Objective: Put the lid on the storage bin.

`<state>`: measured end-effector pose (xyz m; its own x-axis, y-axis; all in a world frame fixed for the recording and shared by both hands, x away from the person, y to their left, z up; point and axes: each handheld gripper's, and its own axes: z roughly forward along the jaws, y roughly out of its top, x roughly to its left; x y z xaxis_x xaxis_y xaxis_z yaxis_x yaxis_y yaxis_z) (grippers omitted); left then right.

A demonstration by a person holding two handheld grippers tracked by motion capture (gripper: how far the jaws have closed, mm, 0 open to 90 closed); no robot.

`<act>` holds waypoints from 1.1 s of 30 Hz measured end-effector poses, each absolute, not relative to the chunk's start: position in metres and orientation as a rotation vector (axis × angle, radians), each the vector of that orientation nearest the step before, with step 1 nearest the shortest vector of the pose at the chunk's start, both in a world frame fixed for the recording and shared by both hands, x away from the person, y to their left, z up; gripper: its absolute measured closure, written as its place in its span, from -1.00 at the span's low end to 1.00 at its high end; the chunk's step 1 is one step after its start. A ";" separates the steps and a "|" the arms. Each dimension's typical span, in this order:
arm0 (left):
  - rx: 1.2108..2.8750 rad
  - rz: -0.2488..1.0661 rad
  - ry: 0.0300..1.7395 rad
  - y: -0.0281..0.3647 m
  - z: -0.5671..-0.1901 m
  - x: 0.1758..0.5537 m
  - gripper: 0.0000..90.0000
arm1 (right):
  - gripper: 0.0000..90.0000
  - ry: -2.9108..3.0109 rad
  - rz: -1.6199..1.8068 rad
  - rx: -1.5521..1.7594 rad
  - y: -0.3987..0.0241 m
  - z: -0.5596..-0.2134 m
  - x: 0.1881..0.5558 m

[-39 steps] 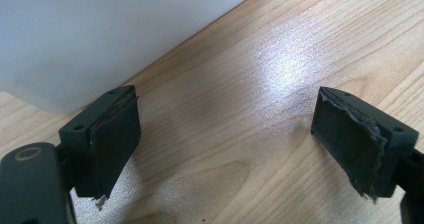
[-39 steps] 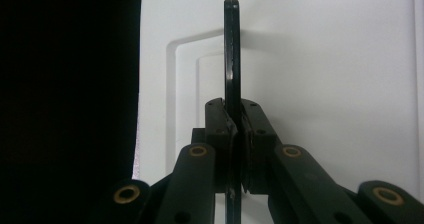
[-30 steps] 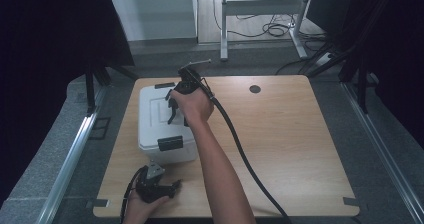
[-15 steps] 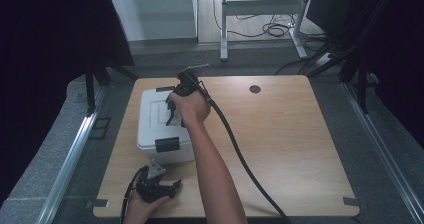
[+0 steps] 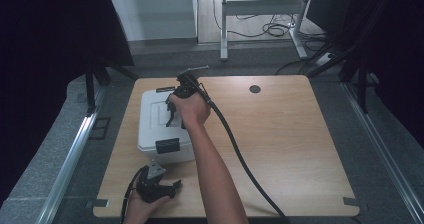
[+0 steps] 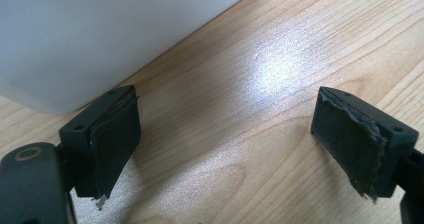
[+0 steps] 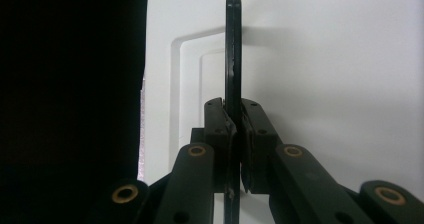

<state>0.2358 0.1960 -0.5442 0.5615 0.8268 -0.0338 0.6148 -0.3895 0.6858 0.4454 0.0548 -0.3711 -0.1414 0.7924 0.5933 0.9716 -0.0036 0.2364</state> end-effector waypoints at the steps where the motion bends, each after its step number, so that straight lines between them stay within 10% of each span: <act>1: 2.136 0.415 1.150 0.196 -0.544 0.236 -0.72 | 0.84 -1.997 -0.886 -1.832 0.055 -0.371 0.445; 33: 2.145 0.411 1.138 0.196 -0.544 0.236 -0.72 | 0.09 -2.122 -1.276 -1.602 -0.035 -0.368 0.413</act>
